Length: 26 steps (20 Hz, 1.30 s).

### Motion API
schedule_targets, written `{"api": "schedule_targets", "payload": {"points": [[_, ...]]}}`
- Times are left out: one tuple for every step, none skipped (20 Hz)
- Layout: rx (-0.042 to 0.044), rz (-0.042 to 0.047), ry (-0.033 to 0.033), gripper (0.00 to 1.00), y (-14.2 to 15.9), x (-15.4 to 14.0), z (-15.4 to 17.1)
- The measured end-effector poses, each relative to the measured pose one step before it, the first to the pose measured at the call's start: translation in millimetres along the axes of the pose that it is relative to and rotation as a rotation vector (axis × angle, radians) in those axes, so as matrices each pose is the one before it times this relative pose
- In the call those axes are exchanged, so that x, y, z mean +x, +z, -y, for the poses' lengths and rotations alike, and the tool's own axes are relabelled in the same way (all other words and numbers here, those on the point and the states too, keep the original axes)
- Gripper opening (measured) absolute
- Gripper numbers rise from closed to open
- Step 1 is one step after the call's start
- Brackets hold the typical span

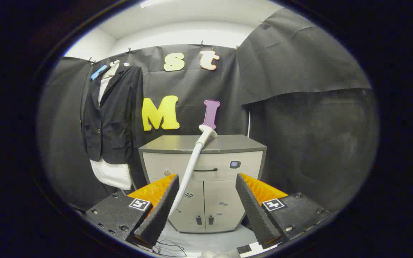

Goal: Iron the clothes twice with a garment steamer, once on the left side and once on the right side.

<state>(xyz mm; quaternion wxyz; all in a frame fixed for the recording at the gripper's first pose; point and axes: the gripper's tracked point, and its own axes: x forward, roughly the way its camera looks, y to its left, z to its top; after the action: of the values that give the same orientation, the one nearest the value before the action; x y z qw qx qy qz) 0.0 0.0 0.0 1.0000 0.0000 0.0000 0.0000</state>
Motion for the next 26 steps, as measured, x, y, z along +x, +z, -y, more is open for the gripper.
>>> {"api": "schedule_targets", "payload": {"points": [[0.00197, -0.004, -0.00937, 0.99, -1.76, 0.55, 2.16], [0.00012, -0.00314, -0.00557, 0.99, -1.03, -0.54, 0.64], [0.00008, 0.00073, -0.00509, 0.99, 0.23, -1.39, -0.77], [-0.00074, 0.00089, -0.00454, 0.99, 1.04, -0.91, -0.46], [-0.00195, -0.00081, -0.0035, 0.99, -1.1, -0.59, -1.86], [-0.00023, 0.0023, -0.00465, 0.99, 0.66, -1.18, -0.97], [0.0005, -0.00062, -0.00285, 0.99, -0.19, -0.55, -1.95], [0.00138, -0.00225, 0.00003, 0.99, -0.43, -0.59, -2.75], [-0.00051, 0.00026, -0.00071, 0.99, 0.14, -1.47, -2.5], [-0.00255, 0.0004, -0.00255, 0.99, 0.8, -1.16, -1.68], [-0.00311, 0.00103, -0.00243, 0.99, -0.7, -1.49, -2.41], [-0.00146, 0.00111, -0.00157, 0.99, 0.54, -0.64, -0.98], [-0.00173, 0.00018, -0.00349, 0.99, -0.6, 0.09, -2.51], [-0.00239, -0.00245, -0.00552, 0.99, 0.68, -1.02, -1.86], [-0.00235, -0.0007, -0.00435, 0.99, -0.17, -1.11, -1.53], [-0.00158, -0.00001, -0.0057, 0.99, 1.16, -0.73, -1.42], [-0.00131, 0.00132, -0.0048, 0.99, 0.45, -0.35, -1.31], [0.00161, -0.00038, -0.00656, 0.99, 2.15, -0.14, -0.53], [0.00338, 0.00013, -0.00624, 0.99, 1.76, 0.56, 0.07], [0.00212, 0.00203, -0.00902, 0.99, 3.82, 0.52, 0.19], [-0.00268, 0.00334, -0.00926, 0.99, 3.58, 2.37, 0.09], [-0.00564, 0.00338, -0.00961, 0.99, 5.13, 2.92, 1.37], [-0.00479, 0.00168, -0.00265, 0.99, 4.85, 4.03, -0.39], [-0.00314, -0.00024, 0.00402, 0.99, 6.81, 4.44, -1.85], [-0.00279, 0.0064, 0.00871, 0.99, 8.1, 6.19, -2.18], [-0.00443, 0.00414, 0.00325, 0.99, 8.5, 7.95, -0.6]]}}
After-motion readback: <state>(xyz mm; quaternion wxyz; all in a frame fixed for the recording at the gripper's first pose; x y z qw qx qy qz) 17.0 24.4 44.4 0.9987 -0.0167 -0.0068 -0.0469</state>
